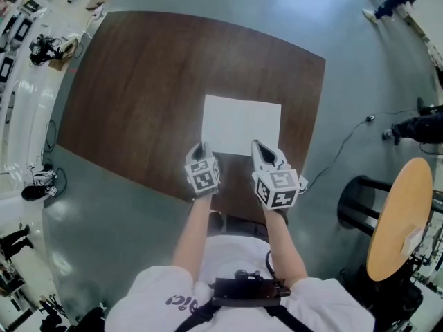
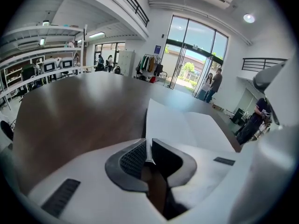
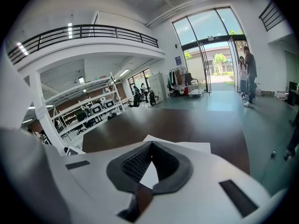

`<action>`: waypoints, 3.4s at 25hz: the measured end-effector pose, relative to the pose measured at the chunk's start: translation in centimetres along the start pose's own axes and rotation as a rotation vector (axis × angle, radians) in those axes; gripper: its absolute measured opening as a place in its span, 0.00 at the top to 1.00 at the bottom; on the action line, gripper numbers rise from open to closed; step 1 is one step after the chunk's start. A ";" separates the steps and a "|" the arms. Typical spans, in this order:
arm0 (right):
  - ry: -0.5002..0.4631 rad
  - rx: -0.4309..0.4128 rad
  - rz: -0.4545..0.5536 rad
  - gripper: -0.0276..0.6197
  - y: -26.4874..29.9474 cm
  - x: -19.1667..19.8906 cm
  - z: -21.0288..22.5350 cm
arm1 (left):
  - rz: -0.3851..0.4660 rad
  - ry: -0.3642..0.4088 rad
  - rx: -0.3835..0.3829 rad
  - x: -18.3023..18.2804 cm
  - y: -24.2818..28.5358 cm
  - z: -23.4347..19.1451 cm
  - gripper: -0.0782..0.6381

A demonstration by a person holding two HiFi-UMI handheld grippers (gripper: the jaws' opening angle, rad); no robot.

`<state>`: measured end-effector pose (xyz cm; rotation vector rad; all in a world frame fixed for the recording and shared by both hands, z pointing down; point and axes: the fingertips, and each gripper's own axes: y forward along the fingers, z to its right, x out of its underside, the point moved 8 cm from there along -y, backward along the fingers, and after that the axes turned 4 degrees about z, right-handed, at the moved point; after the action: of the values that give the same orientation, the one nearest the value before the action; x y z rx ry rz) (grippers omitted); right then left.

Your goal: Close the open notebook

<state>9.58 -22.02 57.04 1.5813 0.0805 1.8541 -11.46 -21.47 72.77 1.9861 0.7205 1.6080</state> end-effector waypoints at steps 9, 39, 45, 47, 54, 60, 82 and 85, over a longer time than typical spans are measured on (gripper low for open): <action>0.010 0.006 0.036 0.98 -1.5 -0.1 -0.2 | 0.070 0.022 0.058 -2.1 -2.1 2.1 0.86; 0.153 0.216 0.166 0.98 -10.8 1.6 5.3 | 0.048 0.234 0.415 -2.2 -3.3 17.9 0.86; 0.206 0.254 0.158 0.98 -11.3 3.0 7.5 | -0.041 0.271 0.439 0.2 -0.4 20.2 0.86; 0.225 0.266 0.155 0.98 -11.6 3.6 8.1 | -0.062 0.286 0.444 0.7 0.1 20.9 0.86; 0.265 0.292 0.154 0.98 -12.1 5.0 8.8 | -0.131 0.314 0.445 2.4 2.0 21.3 0.86; 0.288 0.318 0.158 0.98 -13.3 6.3 9.1 | -0.164 0.320 0.449 3.5 2.8 21.8 0.86; 0.157 0.229 0.299 0.98 -15.5 0.7 4.1 | 0.189 0.243 0.567 -6.9 -9.4 19.3 0.86; 0.103 0.187 0.333 0.98 -15.1 -1.0 2.5 | 0.293 0.247 0.576 -9.4 -12.3 17.9 0.86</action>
<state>18.72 -11.96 49.85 1.7057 0.0385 2.2417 3.25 -19.25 54.33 2.4020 1.1324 2.0110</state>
